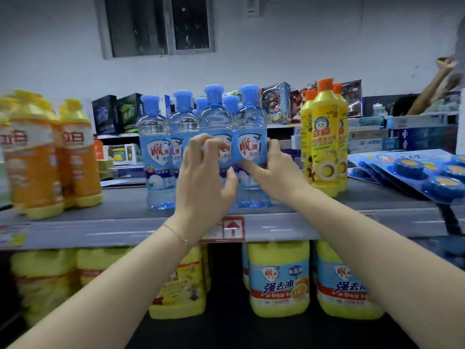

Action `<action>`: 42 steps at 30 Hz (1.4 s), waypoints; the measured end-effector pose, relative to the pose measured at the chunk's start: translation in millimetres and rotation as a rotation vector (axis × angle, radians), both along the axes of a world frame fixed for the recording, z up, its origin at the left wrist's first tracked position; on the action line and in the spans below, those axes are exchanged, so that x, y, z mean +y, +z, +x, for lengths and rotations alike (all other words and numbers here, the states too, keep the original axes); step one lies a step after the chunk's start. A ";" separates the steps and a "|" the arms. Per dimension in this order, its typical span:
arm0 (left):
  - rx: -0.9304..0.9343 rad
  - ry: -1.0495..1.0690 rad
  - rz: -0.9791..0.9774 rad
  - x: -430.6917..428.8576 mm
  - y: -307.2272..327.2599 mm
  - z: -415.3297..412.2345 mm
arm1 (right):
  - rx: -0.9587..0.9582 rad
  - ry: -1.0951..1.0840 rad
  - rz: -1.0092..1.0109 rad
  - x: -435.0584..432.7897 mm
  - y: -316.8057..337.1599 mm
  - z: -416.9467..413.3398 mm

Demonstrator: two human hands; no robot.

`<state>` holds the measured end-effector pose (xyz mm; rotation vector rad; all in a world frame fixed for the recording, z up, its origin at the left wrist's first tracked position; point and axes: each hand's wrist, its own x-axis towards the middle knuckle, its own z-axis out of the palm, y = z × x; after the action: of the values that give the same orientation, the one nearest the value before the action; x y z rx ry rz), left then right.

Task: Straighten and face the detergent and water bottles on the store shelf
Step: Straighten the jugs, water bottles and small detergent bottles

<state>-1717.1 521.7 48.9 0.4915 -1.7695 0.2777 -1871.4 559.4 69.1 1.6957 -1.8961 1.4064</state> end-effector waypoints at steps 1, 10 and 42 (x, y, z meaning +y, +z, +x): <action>0.013 0.043 0.000 -6.3 -2.9 9.5 | -0.029 0.025 -0.006 -4.2 -2.6 3.0; 0.018 0.131 0.218 -28.3 -15.5 49.5 | 0.053 -0.110 -0.282 -6.9 -17.0 14.0; -0.037 0.455 0.409 -123.5 -13.7 309.5 | 0.130 0.399 -0.060 -130.2 -27.8 306.9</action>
<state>-1407.5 398.2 35.2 1.1946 -1.7388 0.2397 -1564.5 429.2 41.3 2.1624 -1.4868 1.4213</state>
